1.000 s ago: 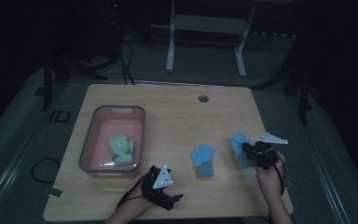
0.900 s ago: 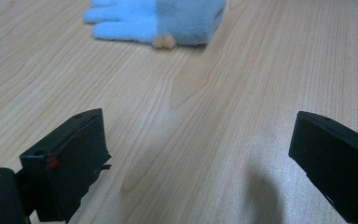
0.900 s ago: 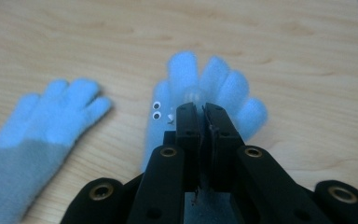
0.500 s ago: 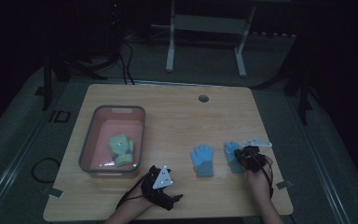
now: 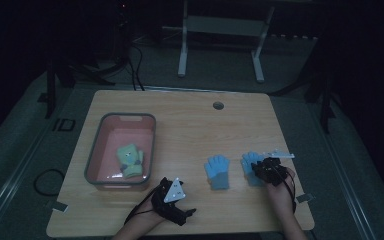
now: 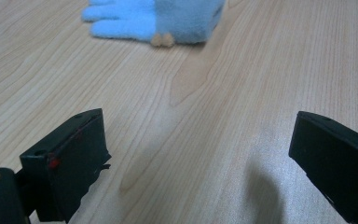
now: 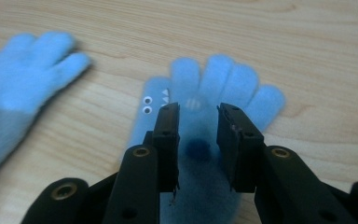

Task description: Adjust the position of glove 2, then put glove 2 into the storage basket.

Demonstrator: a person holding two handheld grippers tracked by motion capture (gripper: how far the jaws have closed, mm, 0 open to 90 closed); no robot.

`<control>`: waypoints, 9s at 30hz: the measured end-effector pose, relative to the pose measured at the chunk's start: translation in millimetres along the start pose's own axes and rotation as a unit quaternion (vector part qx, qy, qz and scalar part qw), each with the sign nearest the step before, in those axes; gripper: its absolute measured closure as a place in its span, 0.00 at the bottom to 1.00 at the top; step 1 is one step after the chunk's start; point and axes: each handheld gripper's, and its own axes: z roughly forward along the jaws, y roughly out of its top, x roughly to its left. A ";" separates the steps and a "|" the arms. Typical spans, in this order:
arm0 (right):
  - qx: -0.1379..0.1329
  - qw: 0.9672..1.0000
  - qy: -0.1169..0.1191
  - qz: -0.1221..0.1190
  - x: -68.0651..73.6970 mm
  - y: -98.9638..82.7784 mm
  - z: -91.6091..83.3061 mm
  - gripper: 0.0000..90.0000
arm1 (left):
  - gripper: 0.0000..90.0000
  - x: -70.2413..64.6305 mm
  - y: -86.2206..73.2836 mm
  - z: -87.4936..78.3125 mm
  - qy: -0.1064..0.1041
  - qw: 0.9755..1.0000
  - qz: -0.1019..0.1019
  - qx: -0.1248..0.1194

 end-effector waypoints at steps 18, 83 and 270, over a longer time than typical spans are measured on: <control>0.001 0.993 0.089 -0.084 -25.2 -2.3 1.0 0.74 | 0.05 -0.4 -0.3 0.2 -0.006 1.000 0.000 -0.002; 0.009 0.985 0.147 -0.090 96.7 27.6 7.5 0.96 | 0.05 -1.4 -0.3 0.7 -0.004 1.000 0.004 0.000; 0.065 0.914 0.361 -0.172 303.5 186.8 112.1 0.85 | 0.85 112.2 -4.4 -114.1 0.103 0.977 0.062 0.178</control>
